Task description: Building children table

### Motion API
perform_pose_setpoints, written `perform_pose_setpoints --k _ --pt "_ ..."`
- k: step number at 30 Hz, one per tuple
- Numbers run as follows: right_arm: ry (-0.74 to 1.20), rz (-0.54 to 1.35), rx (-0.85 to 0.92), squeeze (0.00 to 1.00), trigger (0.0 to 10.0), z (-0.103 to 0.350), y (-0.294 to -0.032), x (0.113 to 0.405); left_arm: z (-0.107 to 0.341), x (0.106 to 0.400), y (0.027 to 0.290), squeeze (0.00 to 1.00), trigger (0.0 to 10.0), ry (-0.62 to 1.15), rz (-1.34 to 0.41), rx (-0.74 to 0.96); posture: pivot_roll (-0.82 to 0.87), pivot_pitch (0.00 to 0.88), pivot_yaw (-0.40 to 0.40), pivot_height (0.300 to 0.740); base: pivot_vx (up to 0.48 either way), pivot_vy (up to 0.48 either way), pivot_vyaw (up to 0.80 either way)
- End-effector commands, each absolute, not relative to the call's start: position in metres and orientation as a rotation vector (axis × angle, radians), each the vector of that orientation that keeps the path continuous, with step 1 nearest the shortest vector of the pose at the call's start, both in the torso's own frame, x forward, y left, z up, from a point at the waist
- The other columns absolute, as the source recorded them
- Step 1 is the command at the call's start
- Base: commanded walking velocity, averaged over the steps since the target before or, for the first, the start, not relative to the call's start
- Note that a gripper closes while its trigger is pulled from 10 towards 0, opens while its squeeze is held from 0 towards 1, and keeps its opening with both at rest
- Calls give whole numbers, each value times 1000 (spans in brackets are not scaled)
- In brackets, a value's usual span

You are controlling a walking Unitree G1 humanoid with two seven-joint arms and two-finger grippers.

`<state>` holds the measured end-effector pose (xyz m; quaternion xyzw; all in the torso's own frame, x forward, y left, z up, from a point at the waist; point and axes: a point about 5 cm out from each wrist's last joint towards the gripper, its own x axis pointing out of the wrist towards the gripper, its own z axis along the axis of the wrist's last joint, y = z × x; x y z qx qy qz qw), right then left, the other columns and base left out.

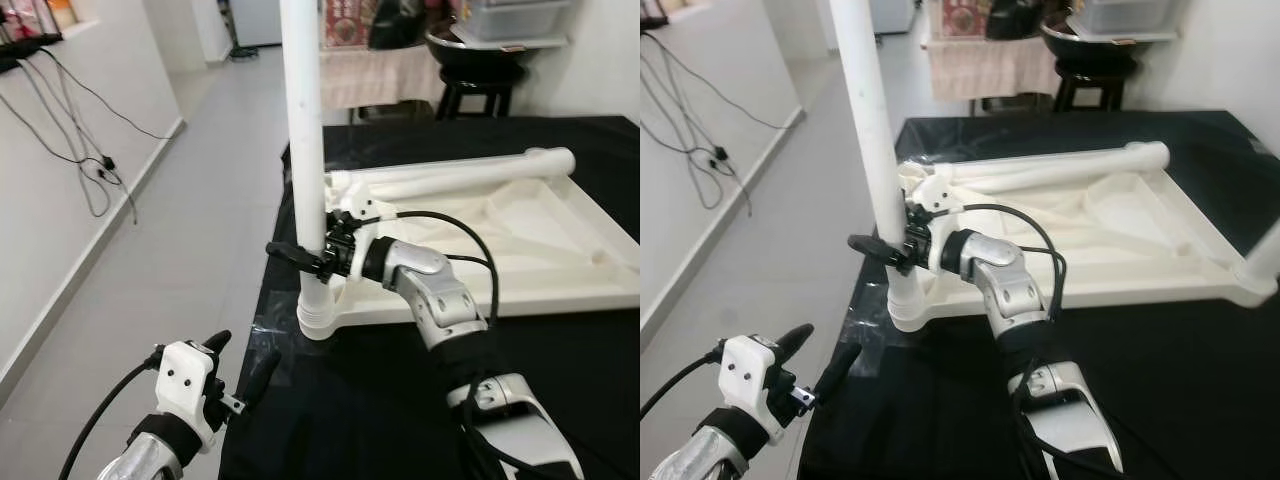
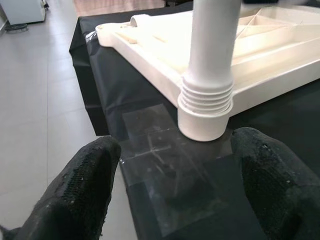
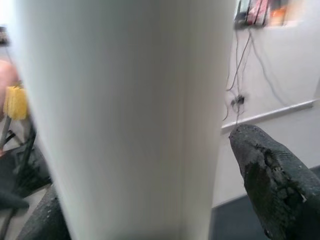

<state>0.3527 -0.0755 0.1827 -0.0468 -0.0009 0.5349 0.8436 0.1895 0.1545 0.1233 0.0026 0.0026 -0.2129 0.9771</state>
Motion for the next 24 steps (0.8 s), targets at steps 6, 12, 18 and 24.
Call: perform_pose_setpoints --k 6,12,18,24 --pt "60 1407 -130 0 4471 185 -66 355 118 193 151 0 10000 11 -414 15 72 1 12 740 0 0 0" --pt "93 1419 -92 0 0 184 -65 359 116 195 149 0 10000 6 -414 10 67 0 9 740 0 0 0" --pt "100 1305 -135 0 0 177 -82 363 116 196 147 0 10000 0 -418 1 46 10 8 740 0 0 0" --pt "150 934 -111 0 0 155 -93 367 117 195 148 0 10000 -4 -416 -1 21 27 -7 740 0 0 0"
